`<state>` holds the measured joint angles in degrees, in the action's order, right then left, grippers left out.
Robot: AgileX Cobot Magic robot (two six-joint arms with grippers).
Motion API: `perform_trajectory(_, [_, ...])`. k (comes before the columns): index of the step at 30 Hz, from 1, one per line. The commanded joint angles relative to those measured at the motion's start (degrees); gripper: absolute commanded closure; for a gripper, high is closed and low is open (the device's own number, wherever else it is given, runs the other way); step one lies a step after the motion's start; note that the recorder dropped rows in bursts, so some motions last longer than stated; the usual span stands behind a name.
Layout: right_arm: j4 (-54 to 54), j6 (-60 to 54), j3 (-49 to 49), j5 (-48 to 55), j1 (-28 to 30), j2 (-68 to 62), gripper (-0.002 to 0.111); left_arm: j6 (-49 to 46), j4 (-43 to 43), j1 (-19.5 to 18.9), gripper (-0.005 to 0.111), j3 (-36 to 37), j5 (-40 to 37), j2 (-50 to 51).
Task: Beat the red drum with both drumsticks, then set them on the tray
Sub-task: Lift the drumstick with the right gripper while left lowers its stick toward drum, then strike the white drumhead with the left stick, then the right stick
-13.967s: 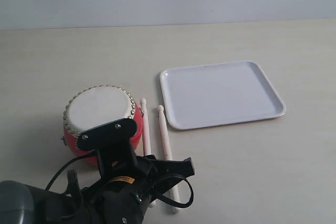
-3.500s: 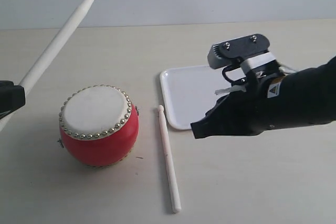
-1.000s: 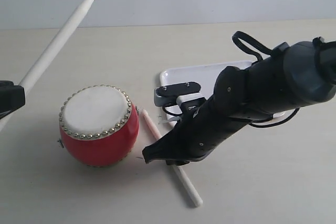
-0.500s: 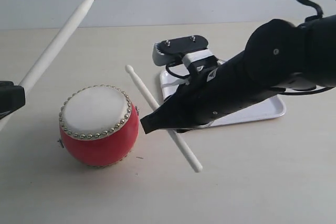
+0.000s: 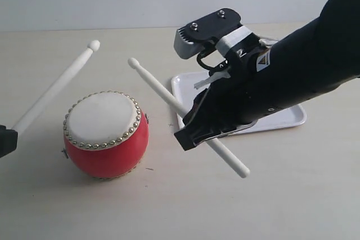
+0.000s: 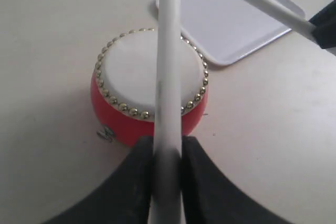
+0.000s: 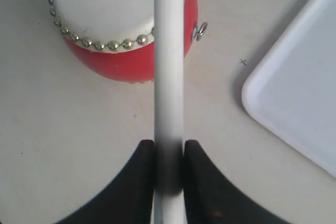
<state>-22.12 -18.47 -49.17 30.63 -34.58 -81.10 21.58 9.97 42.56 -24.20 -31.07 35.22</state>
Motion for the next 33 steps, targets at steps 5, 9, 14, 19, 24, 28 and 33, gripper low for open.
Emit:
perform_trajectory(5, [0.1,-0.4,0.0,2.2,-0.1,1.0,0.108,6.3,-0.1,-0.2,0.107,3.7,1.2,6.1])
perform_trajectory(9, [0.0,-0.5,0.0,2.2,-0.1,1.0,0.108,7.9,-0.2,-0.2,0.107,4.0,2.9,12.4])
perform_trajectory(14, [-4.7,-3.7,0.0,2.8,-0.1,0.4,0.108,8.8,-0.4,-0.2,0.107,4.0,2.7,17.4])
perform_trajectory(19, [-8.0,-6.1,0.0,3.1,-0.1,-4.7,0.108,8.8,-0.3,-0.2,0.107,4.0,5.2,18.0])
perform_trajectory(24, [-8.0,-7.0,-0.8,3.1,-0.1,-9.7,0.108,8.2,-0.3,-0.2,0.107,3.8,8.5,16.4])
perform_trajectory(28, [-8.0,-7.0,-4.5,6.2,-0.1,-11.6,0.108,7.3,-0.3,-0.2,0.107,2.6,8.2,13.5])
perform_trajectory(33, [-8.0,-7.0,-9.9,9.0,-0.1,-11.7,0.108,6.9,-0.3,-0.2,0.107,2.0,2.9,9.8])
